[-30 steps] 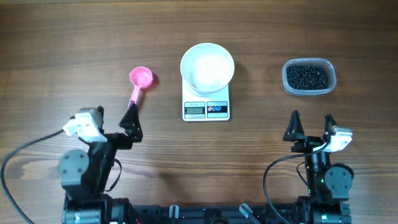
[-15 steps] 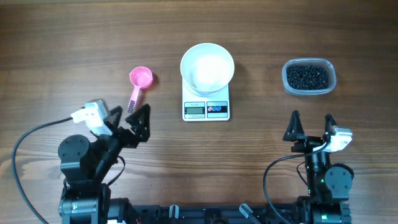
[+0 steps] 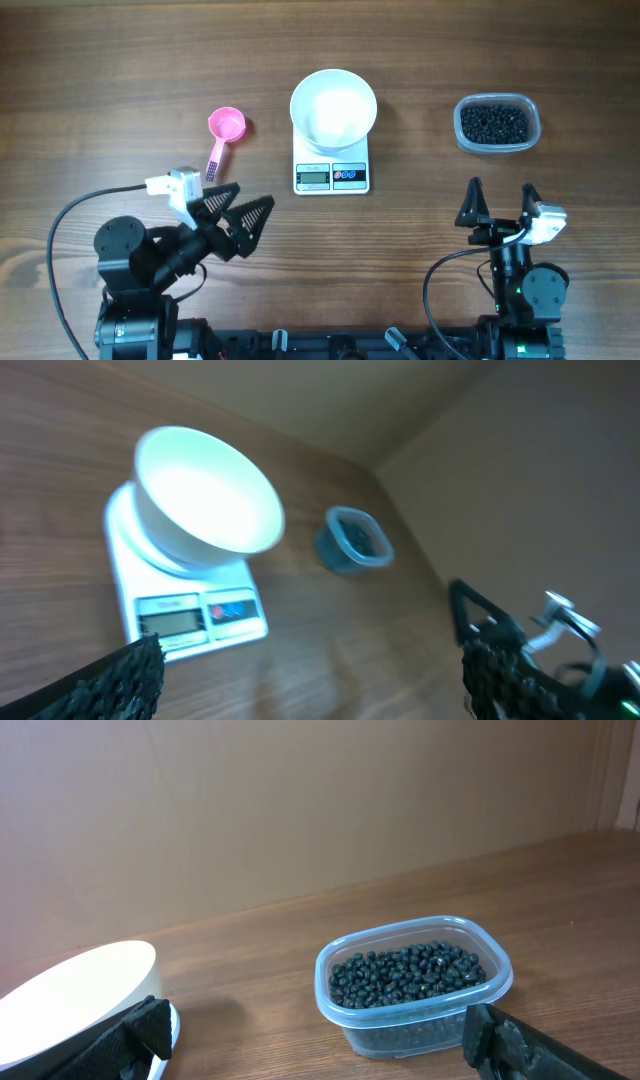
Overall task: Scoop item into bowl and weigh 150g on scale
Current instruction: 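Rotate the left gripper and move it toward the pink scoop handle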
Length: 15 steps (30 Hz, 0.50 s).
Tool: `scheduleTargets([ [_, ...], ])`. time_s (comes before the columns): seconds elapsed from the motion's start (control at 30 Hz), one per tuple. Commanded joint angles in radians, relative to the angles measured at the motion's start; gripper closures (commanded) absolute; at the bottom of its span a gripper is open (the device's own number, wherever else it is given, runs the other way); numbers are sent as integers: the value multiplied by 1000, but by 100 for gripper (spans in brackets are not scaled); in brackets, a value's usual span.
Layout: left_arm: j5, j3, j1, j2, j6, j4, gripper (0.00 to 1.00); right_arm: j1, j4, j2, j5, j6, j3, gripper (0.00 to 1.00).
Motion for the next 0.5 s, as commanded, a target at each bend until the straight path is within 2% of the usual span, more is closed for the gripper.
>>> scheduleTargets([
  [0.0, 136, 22, -7, 0, -10, 2, 0, -3, 5, -10, -2, 3, -2, 0],
  [0.17, 126, 22, -7, 0, -9, -14, 0, -3, 5, -10, -2, 3, -2, 0],
  [0.23, 65, 22, -7, 0, -23, -33, 0, -3, 5, -10, -2, 3, -2, 0],
  [0.47, -204, 21, -7, 5, -276, -76, 0, -3, 5, -10, -2, 3, -2, 0],
])
